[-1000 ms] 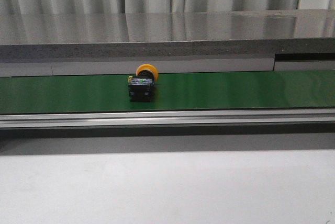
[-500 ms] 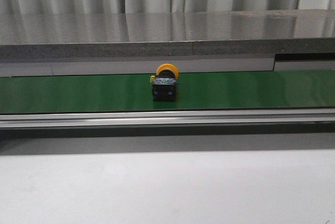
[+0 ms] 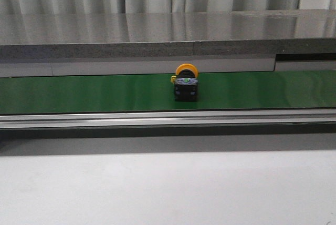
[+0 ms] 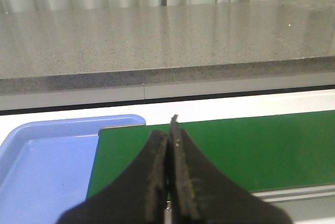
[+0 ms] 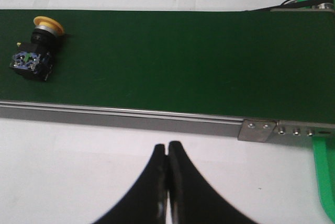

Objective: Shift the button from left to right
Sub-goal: 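Lower the right gripper onto the button at the belt's far end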

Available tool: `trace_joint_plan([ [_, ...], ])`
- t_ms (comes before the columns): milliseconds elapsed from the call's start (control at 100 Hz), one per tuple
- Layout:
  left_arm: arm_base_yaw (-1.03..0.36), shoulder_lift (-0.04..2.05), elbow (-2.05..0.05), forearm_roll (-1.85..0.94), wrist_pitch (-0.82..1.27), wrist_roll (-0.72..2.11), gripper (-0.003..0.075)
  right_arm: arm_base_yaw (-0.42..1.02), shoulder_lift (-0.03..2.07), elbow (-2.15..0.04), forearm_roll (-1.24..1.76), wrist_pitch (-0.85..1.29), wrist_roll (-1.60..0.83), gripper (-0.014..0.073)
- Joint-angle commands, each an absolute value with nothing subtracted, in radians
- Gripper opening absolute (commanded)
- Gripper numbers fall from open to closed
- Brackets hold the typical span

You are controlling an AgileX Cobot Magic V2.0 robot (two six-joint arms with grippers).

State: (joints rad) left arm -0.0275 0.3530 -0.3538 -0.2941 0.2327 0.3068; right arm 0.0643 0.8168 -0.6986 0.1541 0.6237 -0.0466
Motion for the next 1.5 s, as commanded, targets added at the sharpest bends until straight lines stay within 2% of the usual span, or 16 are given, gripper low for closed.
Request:
trace_joint_plan([
  [0,-0.035,0.359,-0.382,-0.308,0.152,0.306,-0.002,0.066,0.816,-0.737,0.164,0.554,-0.05,-0.0064],
  [90,-0.035,0.359,-0.382,-0.308,0.152,0.306,-0.002,0.066,0.816,-0.737,0.164,0.554,-0.05,-0.0046],
  [160,-0.035,0.359,-0.382,-0.308,0.152,0.306,-0.002,0.066,0.816,-0.737,0.164,0.554,-0.05,0.0034],
  [210,-0.035,0.359,-0.382,-0.308,0.152,0.306,-0.002,0.066,0.816,-0.737,0.164,0.554,-0.05,0.013],
  [330,-0.035,0.359,-0.382,-0.308,0.152,0.306,-0.002,0.066,0.816,-0.737,0.164,0.554,-0.05,0.0458],
  [380,-0.035,0.359,-0.382,-0.308,0.152,0.306,-0.002,0.066,0.816,-0.737,0.164,0.552,-0.05,0.0562],
  [470,-0.035,0.359,-0.382,-0.308,0.152,0.306,-0.002,0.066,0.816,-0.737,0.166,0.537,-0.05,0.0661],
  [780,-0.035,0.359,-0.382,-0.308,0.152,0.306,-0.002,0.066,0.87,-0.778,0.193,0.53,-0.05,0.0664],
  [1250,-0.035,0.359,-0.382,-0.308,0.152,0.306,-0.002,0.066,1.27,-1.001,0.198,0.567,-0.156,0.0664],
  [1490,-0.035,0.359,-0.382,-0.308,0.152,0.306,-0.002,0.088,1.402,-1.049,0.2,0.555,-0.17,0.0664],
])
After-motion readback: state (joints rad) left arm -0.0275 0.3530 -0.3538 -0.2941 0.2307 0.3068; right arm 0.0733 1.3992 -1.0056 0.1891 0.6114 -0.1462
